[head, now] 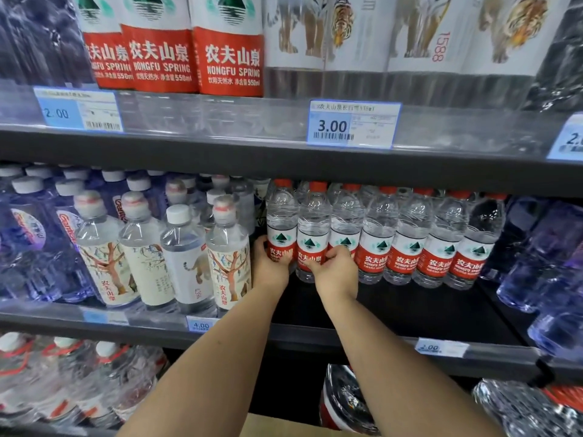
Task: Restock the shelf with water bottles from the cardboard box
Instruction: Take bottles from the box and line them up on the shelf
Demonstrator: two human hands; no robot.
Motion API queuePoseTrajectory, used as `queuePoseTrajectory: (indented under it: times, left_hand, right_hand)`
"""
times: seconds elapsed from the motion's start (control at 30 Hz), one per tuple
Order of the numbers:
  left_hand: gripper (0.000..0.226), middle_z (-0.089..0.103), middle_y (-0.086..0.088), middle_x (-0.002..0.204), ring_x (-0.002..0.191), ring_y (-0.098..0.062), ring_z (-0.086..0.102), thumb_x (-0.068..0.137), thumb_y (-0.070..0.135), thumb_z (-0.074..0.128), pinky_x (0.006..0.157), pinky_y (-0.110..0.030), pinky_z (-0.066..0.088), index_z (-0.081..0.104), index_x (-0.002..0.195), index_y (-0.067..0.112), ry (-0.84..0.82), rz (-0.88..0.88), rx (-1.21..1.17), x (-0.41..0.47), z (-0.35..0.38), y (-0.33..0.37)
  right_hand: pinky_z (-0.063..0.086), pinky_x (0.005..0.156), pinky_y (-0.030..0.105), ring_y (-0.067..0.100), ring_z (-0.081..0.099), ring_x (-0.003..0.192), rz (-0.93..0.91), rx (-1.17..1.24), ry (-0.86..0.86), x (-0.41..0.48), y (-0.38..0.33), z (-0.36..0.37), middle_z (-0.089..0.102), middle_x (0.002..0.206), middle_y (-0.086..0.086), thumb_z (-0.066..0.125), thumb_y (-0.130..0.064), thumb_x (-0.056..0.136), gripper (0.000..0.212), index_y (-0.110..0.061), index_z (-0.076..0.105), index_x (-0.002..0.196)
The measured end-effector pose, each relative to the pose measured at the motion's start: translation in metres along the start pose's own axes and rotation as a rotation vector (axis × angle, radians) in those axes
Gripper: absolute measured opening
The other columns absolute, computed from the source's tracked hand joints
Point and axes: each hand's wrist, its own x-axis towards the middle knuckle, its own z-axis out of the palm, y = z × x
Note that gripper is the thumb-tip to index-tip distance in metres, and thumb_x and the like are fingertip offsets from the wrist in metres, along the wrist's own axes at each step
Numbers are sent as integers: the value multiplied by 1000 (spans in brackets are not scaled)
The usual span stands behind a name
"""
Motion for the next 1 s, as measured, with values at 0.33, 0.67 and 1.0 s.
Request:
queuePoseTrajectory:
  times: [0.33,0.67,1.0]
  left_hand:
    - [76,51,-9,139,128,-28,49,84,15,72,109,-47,38,27,146,16,-1,-55,109,2,-2,-4]
    - [42,61,-10,122,110,-26,59,83,15,66,96,-36,48,56,124,15,-147,130,443,-76,-24,63]
    - [40,55,-8,124,117,-32,46,84,26,57,91,-43,40,54,124,20,-281,714,1216,-215,-75,102]
  right_hand:
    - [51,65,31,22,65,75,11,-16,-2,-5,-6,-5,68,79,2,72,-28,84,27,-16,54,99]
    - [48,75,33,27,59,102,-399,-512,-162,-66,-45,-105,62,110,4,66,-20,86,27,-17,60,113]
    - [50,86,39,32,54,110,-493,-689,-177,-177,-30,-189,61,113,9,73,-26,77,38,-18,60,112]
